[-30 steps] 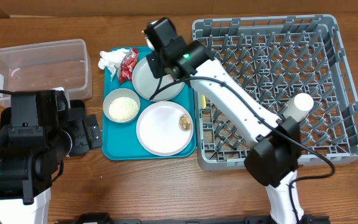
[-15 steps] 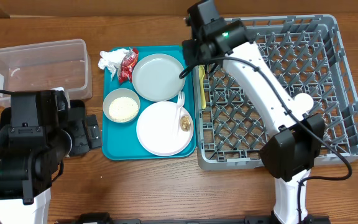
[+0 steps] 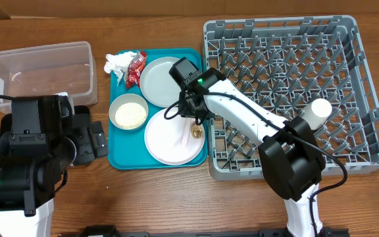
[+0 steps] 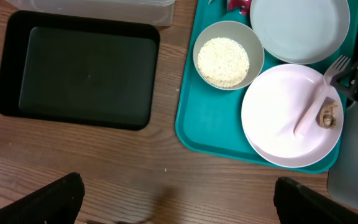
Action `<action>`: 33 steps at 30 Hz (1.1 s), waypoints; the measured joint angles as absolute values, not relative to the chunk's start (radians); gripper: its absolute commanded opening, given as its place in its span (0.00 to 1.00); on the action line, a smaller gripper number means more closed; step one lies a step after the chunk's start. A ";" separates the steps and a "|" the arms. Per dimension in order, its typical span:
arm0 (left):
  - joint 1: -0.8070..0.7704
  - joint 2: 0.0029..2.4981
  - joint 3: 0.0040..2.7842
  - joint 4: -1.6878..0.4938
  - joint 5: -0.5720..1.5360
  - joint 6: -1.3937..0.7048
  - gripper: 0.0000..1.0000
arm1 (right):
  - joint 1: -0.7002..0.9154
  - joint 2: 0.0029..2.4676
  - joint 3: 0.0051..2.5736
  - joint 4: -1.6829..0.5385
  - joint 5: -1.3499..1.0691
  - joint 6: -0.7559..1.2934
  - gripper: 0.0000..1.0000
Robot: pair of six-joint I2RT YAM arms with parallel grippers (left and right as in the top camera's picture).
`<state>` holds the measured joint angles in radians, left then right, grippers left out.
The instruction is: Sort waste into correct bins and load items into the dishwasher rack
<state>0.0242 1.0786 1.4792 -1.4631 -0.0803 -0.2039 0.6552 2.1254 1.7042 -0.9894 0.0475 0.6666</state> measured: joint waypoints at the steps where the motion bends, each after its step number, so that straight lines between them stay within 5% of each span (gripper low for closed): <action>1: 0.024 1.079 1.479 -1.463 -0.080 -0.204 1.00 | 0.656 2.125 1.696 -0.969 0.047 0.672 0.38; 33: 0.024 1.079 1.479 -1.463 -0.080 -0.204 1.00 | 0.697 2.109 1.603 -0.905 0.033 0.657 0.34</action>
<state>0.0242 1.0786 1.4792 -1.4631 -0.0803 -0.2039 0.6971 2.1090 1.6028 -0.9054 0.0334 0.6575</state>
